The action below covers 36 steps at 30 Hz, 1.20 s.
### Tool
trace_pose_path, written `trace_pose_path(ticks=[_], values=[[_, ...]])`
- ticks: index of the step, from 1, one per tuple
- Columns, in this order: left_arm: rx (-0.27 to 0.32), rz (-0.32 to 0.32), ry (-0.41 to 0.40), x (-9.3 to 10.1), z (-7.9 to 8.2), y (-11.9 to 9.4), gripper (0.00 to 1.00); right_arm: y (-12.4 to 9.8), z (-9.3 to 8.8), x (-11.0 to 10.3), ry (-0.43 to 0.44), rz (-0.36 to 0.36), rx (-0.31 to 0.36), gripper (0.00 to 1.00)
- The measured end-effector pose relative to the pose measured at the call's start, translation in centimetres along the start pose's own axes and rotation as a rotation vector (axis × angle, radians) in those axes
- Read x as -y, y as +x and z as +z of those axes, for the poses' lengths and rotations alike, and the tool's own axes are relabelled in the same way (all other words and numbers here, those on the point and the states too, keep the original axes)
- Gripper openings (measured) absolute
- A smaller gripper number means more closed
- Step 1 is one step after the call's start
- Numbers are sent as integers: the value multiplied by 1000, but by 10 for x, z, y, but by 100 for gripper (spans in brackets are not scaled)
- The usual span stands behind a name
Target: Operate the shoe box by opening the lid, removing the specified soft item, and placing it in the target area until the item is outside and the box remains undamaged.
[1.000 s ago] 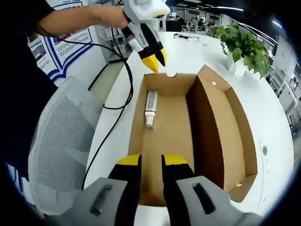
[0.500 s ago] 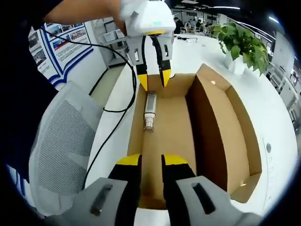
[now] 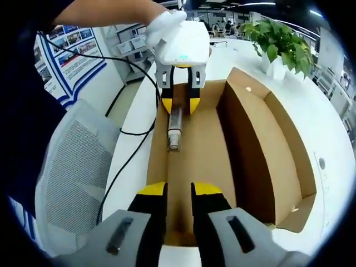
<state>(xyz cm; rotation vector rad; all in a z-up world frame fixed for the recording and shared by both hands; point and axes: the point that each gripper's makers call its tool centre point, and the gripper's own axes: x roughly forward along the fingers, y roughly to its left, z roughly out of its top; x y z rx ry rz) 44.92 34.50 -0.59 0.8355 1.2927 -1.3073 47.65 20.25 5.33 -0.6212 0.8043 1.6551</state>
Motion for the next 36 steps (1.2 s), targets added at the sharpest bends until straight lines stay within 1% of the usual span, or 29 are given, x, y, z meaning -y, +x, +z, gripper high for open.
trace_pose_path(ticks=[1,3,5,8,9,11,12,13,15,18,20,21,26,32,36], values=[[-8,-13,5,1,0,2,23,1,0,0,1,2,-1,15],[-7,-14,8,0,0,4,23,2,0,2,3,2,-3,15],[-6,-34,12,3,0,6,22,4,1,3,9,2,-1,15],[-6,-32,11,2,1,10,22,5,0,4,11,3,-2,15],[-3,-27,9,1,1,11,22,6,0,4,12,4,-3,15],[-1,2,16,-2,2,13,21,6,-1,4,12,5,-5,15],[3,26,22,-5,2,16,20,6,-1,4,12,5,-5,15],[-4,37,14,-5,1,18,20,7,-1,4,14,5,-4,15],[1,26,13,-1,1,24,19,7,-1,4,13,8,-5,14],[33,34,0,0,7,24,19,9,-2,6,14,9,-6,14],[36,45,-8,-2,9,24,19,9,-3,6,14,10,-7,14],[43,43,-35,-2,11,24,19,10,-3,5,15,12,-7,14],[52,47,-39,-3,15,26,19,11,-3,6,17,12,-4,14],[107,46,-75,-5,28,27,18,12,-4,6,29,-2,11,15],[125,48,-82,-7,31,27,18,17,-8,4,33,-3,13,16]])
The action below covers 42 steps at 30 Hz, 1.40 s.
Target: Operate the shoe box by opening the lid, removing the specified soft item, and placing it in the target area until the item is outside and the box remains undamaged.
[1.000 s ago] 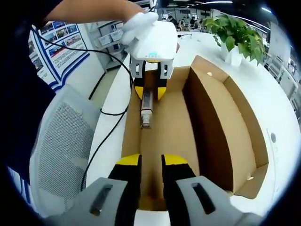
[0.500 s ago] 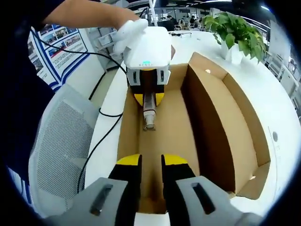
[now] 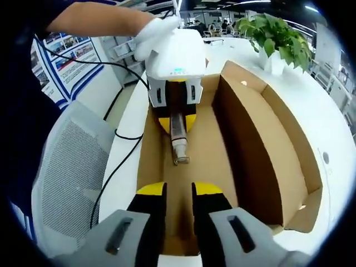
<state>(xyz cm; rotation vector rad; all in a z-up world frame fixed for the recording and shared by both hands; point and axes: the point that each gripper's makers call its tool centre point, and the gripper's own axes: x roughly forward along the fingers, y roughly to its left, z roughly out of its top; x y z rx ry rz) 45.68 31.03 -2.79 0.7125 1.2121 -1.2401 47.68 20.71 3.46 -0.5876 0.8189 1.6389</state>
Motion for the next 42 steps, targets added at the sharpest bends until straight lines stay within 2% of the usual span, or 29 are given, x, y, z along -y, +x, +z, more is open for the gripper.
trace_pose_path(ticks=[7,15,26,34,37,42], values=[[27,6,-2,0,2,-2,17,2,2,-1,10,-2,12,17],[-7,21,1,4,1,7,21,7,5,0,19,-1,26,17],[25,26,3,0,1,4,19,12,8,0,15,-2,38,21],[54,-28,-44,2,0,-4,19,18,14,1,-31,-11,61,23],[82,-66,-68,6,2,-8,19,19,20,0,-61,-13,82,24],[110,-95,-86,9,8,-17,19,18,33,-2,-104,-15,118,24]])
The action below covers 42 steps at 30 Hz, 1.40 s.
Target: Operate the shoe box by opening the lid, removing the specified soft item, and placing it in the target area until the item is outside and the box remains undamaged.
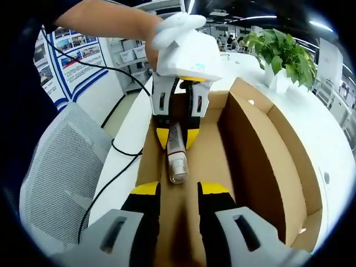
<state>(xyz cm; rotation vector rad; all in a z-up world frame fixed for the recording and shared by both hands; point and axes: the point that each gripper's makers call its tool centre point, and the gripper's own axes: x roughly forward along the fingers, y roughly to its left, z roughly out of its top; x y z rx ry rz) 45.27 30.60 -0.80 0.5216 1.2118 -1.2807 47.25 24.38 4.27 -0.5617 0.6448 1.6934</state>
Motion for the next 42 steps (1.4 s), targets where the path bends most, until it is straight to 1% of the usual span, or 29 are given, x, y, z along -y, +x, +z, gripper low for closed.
trace_pose_path(ticks=[7,12,16,18,23,26,31,36,39,42], values=[[33,-24,5,7,11,-8,19,-2,8,-2,-31,1,7,26],[72,-28,25,12,25,-19,19,-5,15,-5,-45,1,22,26],[104,-39,26,18,36,-28,19,-8,18,-6,-71,-5,21,25],[118,-40,41,20,41,-32,19,-11,20,-6,-80,-9,24,24],[162,-57,39,25,54,-41,19,-19,30,-7,-91,-11,51,23],[167,-64,49,30,59,-44,19,-22,32,-9,-99,-11,54,23],[168,-67,57,33,63,-46,19,-23,32,-13,-110,-3,45,23],[186,-75,62,39,70,-51,19,-25,32,-18,-122,-2,39,23],[201,-86,57,43,74,-54,19,-26,34,-20,-128,-1,44,22],[203,-90,60,49,77,-56,19,-28,37,-23,-135,2,51,21]])
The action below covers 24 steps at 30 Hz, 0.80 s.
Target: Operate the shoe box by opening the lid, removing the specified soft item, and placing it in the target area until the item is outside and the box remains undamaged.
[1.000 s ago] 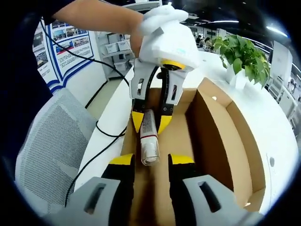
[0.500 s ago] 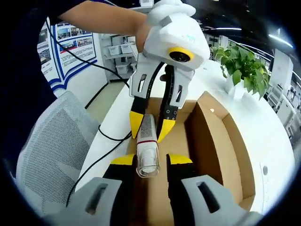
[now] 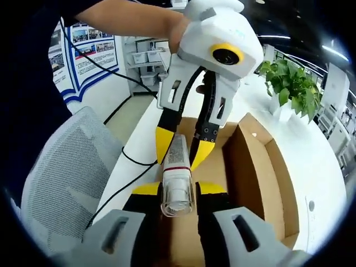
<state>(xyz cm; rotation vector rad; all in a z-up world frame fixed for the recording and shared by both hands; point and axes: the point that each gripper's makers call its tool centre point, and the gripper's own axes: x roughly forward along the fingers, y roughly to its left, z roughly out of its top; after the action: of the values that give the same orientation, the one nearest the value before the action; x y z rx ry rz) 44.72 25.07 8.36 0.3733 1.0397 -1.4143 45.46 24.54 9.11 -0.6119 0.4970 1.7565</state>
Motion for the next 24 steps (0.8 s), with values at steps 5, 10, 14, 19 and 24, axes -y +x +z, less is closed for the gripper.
trace_pose_path(ticks=[5,10,14,19,24], values=[[20,-25,-12,11,5,-2,19,-4,5,-5,-7,9,14,20],[56,-69,-38,21,11,-3,19,-11,15,-10,3,19,51,20],[99,-113,-64,27,17,-6,19,-17,21,-15,1,32,69,20],[130,-142,-79,29,24,-9,19,-25,27,-16,12,36,88,20],[161,-164,-87,33,32,-12,19,-33,32,-18,87,59,124,20]])
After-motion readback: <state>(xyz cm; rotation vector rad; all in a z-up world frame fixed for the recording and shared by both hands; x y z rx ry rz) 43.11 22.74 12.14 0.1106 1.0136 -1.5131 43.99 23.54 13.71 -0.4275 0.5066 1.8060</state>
